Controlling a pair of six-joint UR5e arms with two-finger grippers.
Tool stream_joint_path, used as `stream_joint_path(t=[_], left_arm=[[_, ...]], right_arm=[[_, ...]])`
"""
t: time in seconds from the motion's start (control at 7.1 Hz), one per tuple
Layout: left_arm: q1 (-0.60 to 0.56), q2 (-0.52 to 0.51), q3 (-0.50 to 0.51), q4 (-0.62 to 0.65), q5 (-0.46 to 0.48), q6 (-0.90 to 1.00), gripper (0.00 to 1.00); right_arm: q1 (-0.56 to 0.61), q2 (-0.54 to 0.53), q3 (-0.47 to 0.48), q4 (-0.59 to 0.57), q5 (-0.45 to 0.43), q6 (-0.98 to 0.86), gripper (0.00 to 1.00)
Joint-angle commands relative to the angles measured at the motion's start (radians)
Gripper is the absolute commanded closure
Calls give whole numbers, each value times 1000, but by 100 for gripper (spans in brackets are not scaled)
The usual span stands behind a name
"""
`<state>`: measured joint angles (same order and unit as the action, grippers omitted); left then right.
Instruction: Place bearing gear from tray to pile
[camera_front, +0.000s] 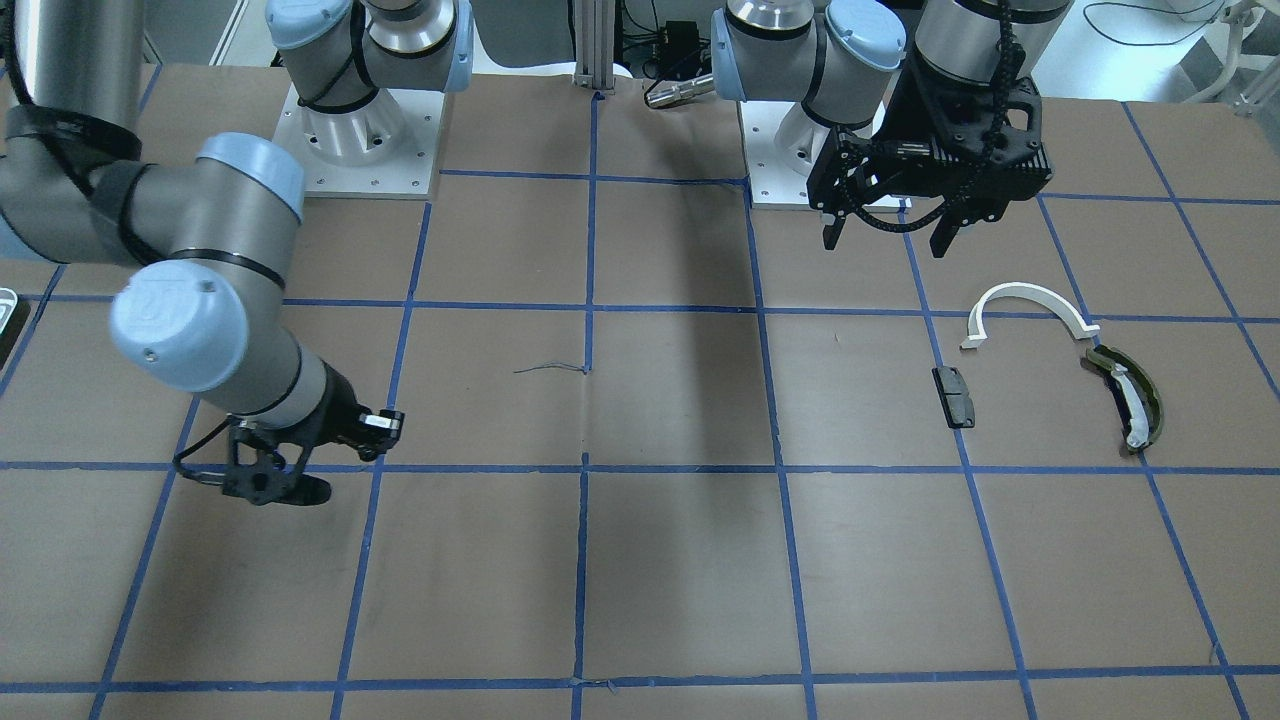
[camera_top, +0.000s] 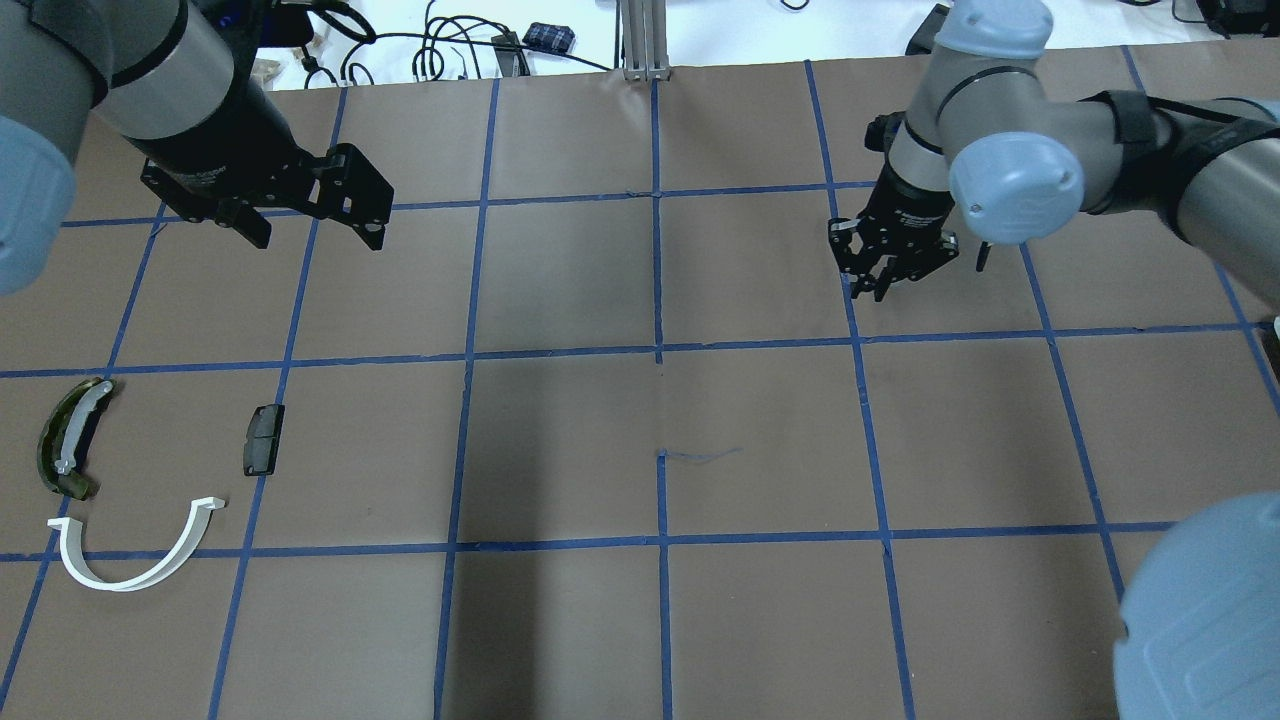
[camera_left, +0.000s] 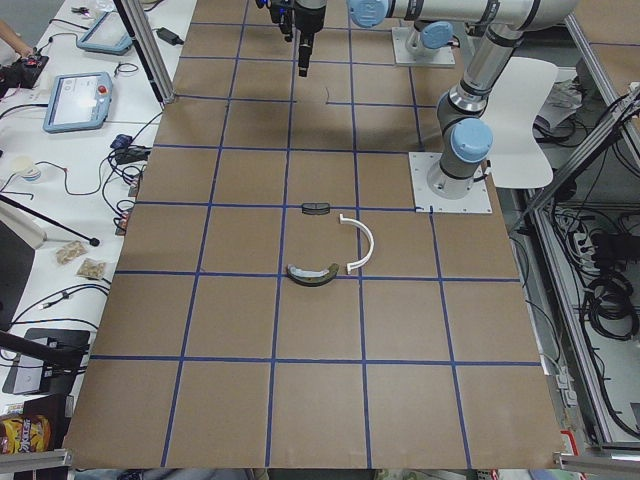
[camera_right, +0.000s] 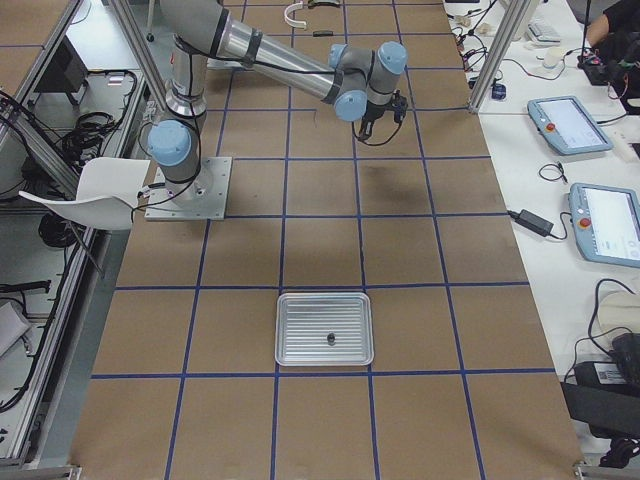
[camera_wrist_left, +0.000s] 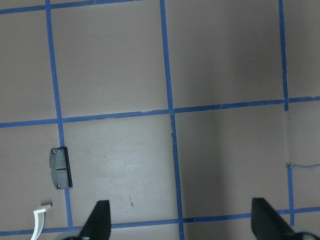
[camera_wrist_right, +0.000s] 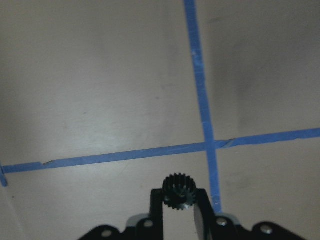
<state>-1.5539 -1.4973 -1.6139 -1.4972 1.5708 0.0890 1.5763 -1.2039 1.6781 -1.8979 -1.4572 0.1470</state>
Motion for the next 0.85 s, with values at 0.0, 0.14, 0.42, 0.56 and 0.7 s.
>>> stream_joint_path(t=[0.0,0.14,0.42,0.56,0.7], left_arm=[[0,-3,0,0,0,0,0],[0,0,-1,-2,0,0,0],[2,-1,-4,-6,-2,2,0],[2,0,-3,-5,-2,5,0],[8,0,0,-6,-2,6,0]], right_arm=[[141,36,11,-33,32,85,100],[190,56,32,-94,34,121,100],[261,69,93,-194,87,155,100],[298,75,115,-234,87,172,100],[326,81,123,-248,87,177,100]])
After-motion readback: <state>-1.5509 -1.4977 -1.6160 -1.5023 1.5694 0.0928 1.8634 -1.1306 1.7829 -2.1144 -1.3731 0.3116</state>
